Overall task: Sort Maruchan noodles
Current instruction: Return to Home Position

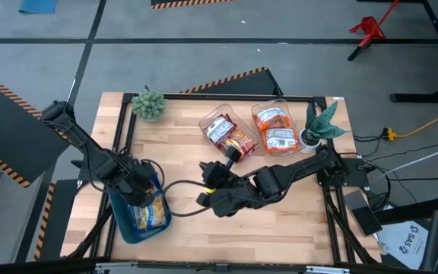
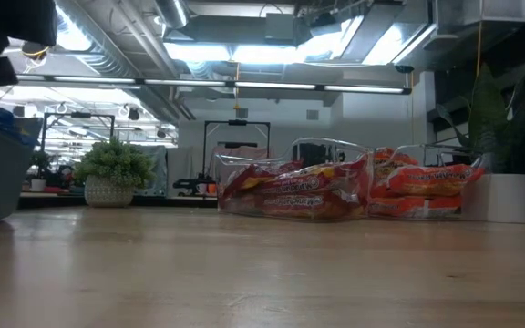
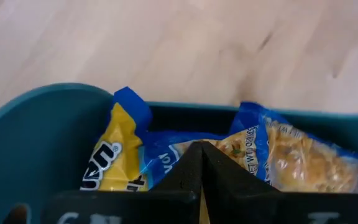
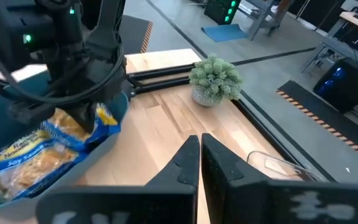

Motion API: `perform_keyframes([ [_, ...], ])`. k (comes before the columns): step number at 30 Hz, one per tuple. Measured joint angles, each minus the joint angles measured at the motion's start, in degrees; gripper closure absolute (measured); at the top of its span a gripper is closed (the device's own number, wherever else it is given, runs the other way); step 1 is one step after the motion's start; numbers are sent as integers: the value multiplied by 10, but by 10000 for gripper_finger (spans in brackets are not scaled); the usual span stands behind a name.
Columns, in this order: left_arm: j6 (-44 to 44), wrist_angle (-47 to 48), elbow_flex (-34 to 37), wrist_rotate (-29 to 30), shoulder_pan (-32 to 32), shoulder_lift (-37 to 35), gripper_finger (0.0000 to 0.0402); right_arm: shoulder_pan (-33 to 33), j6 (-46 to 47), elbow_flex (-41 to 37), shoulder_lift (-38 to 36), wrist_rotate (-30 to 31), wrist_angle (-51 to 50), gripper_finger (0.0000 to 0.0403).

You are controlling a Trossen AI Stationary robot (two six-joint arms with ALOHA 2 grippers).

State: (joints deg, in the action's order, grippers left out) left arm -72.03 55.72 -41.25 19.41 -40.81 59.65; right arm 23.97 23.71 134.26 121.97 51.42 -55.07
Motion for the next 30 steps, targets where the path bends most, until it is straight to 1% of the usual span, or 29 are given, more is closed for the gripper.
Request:
perform_keyframes([
  [4,-35,37,0,-12,0,-1,401,0,19,0,0,-2,-21,401],
  [7,-57,42,0,-23,0,-1,401,1,30,0,0,-2,-33,401],
  [11,-69,41,0,-4,0,-1,401,1,31,0,0,-14,-34,401],
  [15,-54,24,-1,4,0,-1,401,1,33,0,0,-16,-31,401],
  [19,-39,33,-38,12,-1,-7,401,13,27,0,-21,-48,-37,401],
  [21,-19,43,-70,25,-2,-18,401,22,21,0,-46,-45,-55,401],
  [24,41,44,-127,70,-3,-28,401,36,16,0,-91,-17,-91,401],
  [28,185,47,-213,125,-16,-54,401,60,29,0,-163,18,-182,401],
  [30,265,46,-251,139,-33,-68,401,80,72,0,-202,69,-248,401],
])
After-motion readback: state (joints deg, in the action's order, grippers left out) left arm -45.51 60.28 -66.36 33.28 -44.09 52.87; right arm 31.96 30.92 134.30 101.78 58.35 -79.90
